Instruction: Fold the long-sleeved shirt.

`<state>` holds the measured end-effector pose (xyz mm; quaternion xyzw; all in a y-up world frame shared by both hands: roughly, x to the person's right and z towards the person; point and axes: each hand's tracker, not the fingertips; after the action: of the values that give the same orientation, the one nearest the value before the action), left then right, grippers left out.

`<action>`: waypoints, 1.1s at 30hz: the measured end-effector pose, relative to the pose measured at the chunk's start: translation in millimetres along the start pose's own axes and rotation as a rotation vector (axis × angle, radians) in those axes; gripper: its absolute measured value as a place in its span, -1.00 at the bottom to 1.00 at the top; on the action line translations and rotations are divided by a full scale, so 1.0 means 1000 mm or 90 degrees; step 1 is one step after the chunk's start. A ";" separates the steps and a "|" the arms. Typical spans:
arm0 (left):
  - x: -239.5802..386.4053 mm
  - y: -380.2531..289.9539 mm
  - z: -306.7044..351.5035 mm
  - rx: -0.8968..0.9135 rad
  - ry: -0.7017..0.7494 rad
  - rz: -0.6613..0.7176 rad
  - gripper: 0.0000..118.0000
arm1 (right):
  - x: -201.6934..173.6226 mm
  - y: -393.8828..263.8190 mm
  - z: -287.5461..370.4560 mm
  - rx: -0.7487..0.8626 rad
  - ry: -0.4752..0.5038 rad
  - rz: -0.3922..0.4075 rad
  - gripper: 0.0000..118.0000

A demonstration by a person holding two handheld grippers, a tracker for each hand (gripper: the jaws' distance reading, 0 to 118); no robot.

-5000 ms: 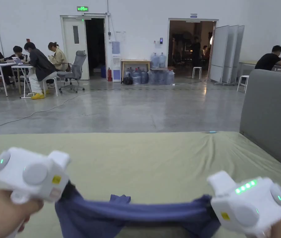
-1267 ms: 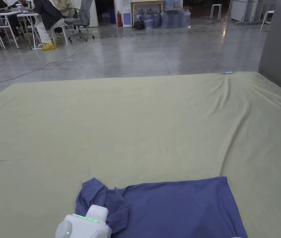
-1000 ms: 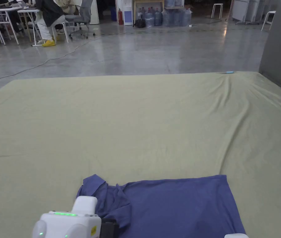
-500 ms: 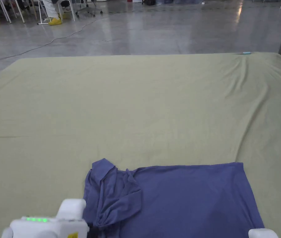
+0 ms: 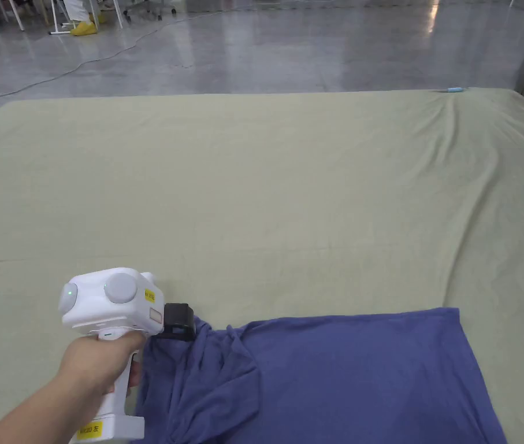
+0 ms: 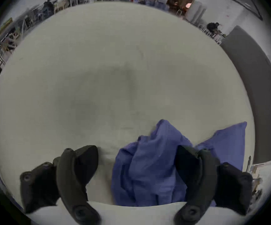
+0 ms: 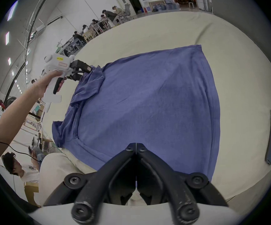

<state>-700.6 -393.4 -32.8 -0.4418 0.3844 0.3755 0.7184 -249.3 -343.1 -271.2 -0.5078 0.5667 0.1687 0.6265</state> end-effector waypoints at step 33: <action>-0.011 -0.039 0.122 0.057 -0.092 -0.075 -0.85 | 0.065 0.239 -0.031 -0.008 -0.169 0.083 -1.00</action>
<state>-644.4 -295.9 28.9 -0.4025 0.3211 0.3459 0.7844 -434.4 -290.2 -429.8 -0.4474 0.5096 0.2779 0.6804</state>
